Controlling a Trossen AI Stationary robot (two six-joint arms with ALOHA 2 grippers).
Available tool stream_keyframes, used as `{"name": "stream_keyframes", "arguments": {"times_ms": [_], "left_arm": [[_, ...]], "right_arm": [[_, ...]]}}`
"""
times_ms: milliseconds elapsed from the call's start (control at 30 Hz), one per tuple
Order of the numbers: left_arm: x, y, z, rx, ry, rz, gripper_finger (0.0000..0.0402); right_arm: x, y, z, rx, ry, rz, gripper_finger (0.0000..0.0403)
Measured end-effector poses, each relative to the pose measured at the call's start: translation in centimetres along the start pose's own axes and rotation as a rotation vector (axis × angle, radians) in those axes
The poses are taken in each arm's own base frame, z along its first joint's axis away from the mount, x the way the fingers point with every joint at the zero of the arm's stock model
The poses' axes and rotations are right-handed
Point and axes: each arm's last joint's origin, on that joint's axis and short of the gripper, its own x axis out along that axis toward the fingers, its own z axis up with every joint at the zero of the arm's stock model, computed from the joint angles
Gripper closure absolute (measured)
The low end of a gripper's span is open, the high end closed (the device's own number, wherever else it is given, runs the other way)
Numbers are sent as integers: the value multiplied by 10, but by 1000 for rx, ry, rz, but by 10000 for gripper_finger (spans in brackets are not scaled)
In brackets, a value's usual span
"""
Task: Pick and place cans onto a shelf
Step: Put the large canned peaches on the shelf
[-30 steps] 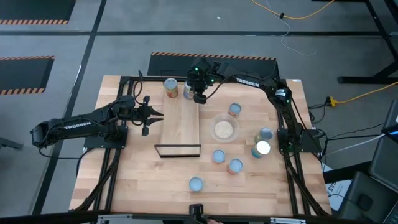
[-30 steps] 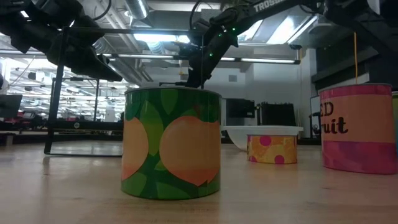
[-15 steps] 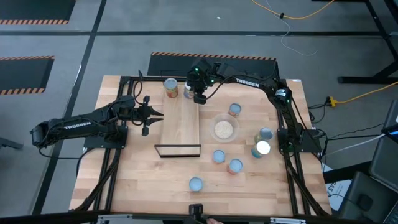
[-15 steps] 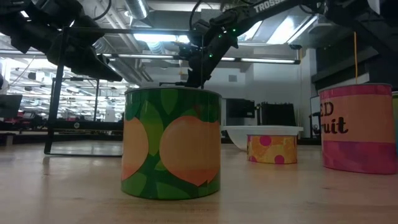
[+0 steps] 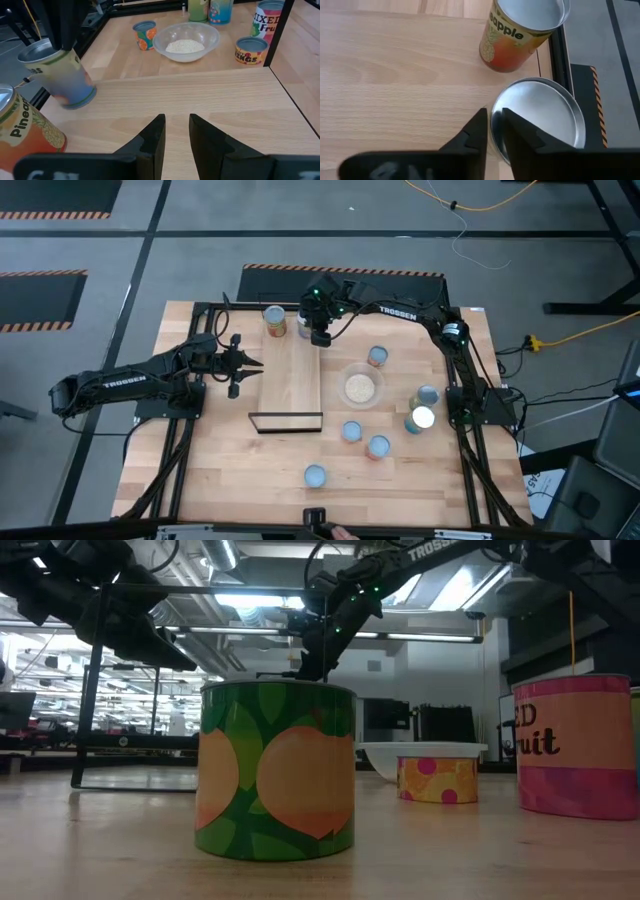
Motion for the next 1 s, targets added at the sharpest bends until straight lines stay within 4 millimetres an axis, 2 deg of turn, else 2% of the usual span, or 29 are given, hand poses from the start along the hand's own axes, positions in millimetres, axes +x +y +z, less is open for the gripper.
{"name": "stream_keyframes", "arguments": {"times_ms": [167, 700, 1000], "left_arm": [[0, 0, 0, 0, 0, 0, 321], [0, 0, 0, 0, 0, 0, 321], [0, 0, 0, 0, 1, 0, 321]], "right_arm": [[0, 0, 0, -1, -3, -1, 322], [0, 0, 2, -5, -15, -5, 321], [-17, -2, 14, -7, -18, -7, 321]]}}
